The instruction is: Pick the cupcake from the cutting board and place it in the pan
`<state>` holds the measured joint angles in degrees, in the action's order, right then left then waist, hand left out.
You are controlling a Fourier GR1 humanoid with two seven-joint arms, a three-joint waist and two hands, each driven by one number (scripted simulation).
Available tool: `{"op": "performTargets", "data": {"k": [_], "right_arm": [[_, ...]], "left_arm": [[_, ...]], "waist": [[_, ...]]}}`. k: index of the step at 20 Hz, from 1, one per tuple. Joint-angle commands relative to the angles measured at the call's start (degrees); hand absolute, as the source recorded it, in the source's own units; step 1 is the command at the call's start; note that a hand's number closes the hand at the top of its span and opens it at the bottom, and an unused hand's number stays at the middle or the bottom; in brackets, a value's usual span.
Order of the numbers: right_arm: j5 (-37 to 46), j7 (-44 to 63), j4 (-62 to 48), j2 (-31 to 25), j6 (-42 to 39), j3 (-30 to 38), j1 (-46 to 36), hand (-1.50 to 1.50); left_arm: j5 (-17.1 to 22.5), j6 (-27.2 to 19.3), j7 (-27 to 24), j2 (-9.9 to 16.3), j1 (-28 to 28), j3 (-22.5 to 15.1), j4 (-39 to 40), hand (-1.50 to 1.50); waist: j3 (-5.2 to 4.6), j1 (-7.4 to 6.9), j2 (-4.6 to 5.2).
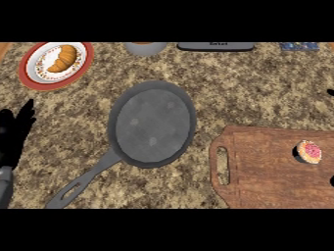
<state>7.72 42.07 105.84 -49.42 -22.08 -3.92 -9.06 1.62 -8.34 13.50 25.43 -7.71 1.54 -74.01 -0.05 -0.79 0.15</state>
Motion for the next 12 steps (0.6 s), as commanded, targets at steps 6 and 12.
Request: {"op": "performTargets", "data": {"k": [6, 12], "right_arm": [[9.46, 2.58, -3.79, 8.55, -4.3, -2.9, -2.79, -1.5], [15.51, -1.99, -4.53, 8.97, -6.96, -0.7, 1.88, -1.5]], "left_arm": [[-1.33, 2.08, 3.06, -0.62, 0.06, 2.48, -2.7, 0.0], [-3.38, 2.11, 0.33, -2.4, 1.14, 3.68, -0.87, 0.0]], "waist": [[0.05, 0.52, -0.16], [0.05, 0.84, -0.18]]}}
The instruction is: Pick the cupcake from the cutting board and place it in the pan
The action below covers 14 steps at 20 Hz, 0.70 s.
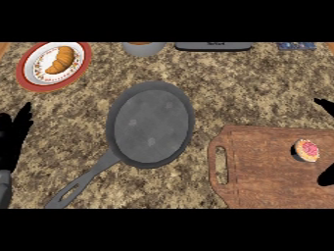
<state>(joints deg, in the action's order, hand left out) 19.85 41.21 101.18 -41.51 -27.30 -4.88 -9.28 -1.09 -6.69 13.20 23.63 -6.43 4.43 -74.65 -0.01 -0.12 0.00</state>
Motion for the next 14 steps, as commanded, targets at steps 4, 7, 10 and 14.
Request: {"op": "performTargets", "data": {"k": [4, 7, 10, 14], "right_arm": [[3.85, 1.22, 1.78, 4.96, -4.76, 1.04, 0.45, -1.5], [8.55, -4.3, -2.11, 6.43, -3.19, 1.97, 2.21, -1.5], [10.12, -2.13, 0.23, 9.23, -3.85, 0.65, 2.02, -1.5], [12.55, -6.42, -4.8, 10.1, -4.74, 3.24, -0.45, -1.5]], "left_arm": [[-2.43, 0.28, 2.99, -2.47, -0.17, -0.05, -2.87, 0.0], [-3.17, 0.42, 2.89, -2.39, 2.87, 1.37, -6.17, 0.0], [-1.57, 3.87, -3.67, -1.85, -0.12, 4.06, 2.79, 0.0], [-3.19, 3.56, -0.2, -2.18, -1.7, 4.9, 2.34, 0.0]], "waist": [[0.0, 0.08, -0.05], [0.01, -0.01, -0.05], [-0.01, 0.19, 0.0], [0.0, 0.15, 0.01]]}}
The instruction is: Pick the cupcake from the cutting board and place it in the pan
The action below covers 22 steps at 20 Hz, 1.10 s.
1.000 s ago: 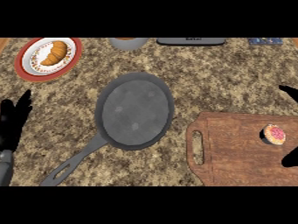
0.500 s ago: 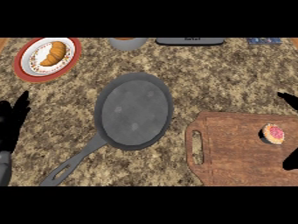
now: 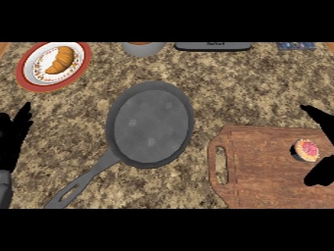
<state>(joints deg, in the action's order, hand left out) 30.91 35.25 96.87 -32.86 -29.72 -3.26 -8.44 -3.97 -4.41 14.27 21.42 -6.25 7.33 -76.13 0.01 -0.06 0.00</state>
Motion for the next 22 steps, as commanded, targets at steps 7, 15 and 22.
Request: {"op": "performTargets", "data": {"k": [7, 15, 22], "right_arm": [[6.57, -3.17, -0.99, 4.23, -0.53, 1.36, 3.73, -1.5], [8.9, -7.72, -8.76, 4.17, -2.92, 5.97, -1.22, -1.5], [20.29, -18.21, -20.25, 2.22, 8.3, 0.73, -4.35, 1.5]], "left_arm": [[-3.43, -0.8, -0.83, -3.53, -0.51, -0.04, 0.16, 0.0], [-4.35, 0.95, 0.41, -3.37, -2.21, 2.03, 0.92, 0.0], [-3.57, 1.86, -2.9, -3.32, -0.77, 3.2, 2.0, 0.0]], "waist": [[-0.01, 0.14, -0.03], [-0.02, 0.11, 0.01], [0.0, -0.27, 0.1]]}}
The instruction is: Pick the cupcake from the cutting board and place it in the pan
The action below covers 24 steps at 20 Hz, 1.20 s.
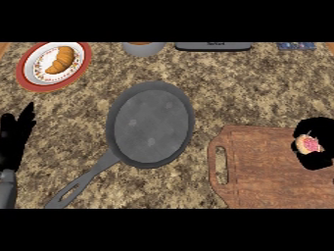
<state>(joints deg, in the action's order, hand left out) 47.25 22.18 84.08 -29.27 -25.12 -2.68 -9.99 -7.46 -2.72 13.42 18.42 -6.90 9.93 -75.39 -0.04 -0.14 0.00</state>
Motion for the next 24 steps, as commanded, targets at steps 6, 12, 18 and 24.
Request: {"op": "performTargets", "data": {"k": [6, 12, 18, 24], "right_arm": [[3.95, -3.04, 2.81, 1.64, 1.28, 3.34, 2.35, 1.5], [7.88, 11.34, 25.24, 13.58, 2.92, -6.25, 16.38, 1.5], [19.76, 16.23, 45.55, 16.57, 10.38, -19.25, 26.1, 1.5], [32.24, 18.07, 55.47, 18.42, 15.27, -31.16, 23.31, 1.5]], "left_arm": [[-1.82, 0.31, 0.73, -1.03, -1.48, 0.75, 0.46, 0.0], [-1.06, -0.54, 0.85, -2.16, 0.56, 1.34, 0.11, 0.0], [0.49, 1.96, -0.72, 1.45, 1.51, 4.03, 0.99, 0.0], [-1.15, 0.52, -3.04, -1.1, 0.82, 1.96, 2.19, 0.0]], "waist": [[0.04, 0.27, -0.01], [-0.09, 2.24, -0.58], [-0.14, 2.66, -0.95], [-0.1, 1.12, -0.41]]}}
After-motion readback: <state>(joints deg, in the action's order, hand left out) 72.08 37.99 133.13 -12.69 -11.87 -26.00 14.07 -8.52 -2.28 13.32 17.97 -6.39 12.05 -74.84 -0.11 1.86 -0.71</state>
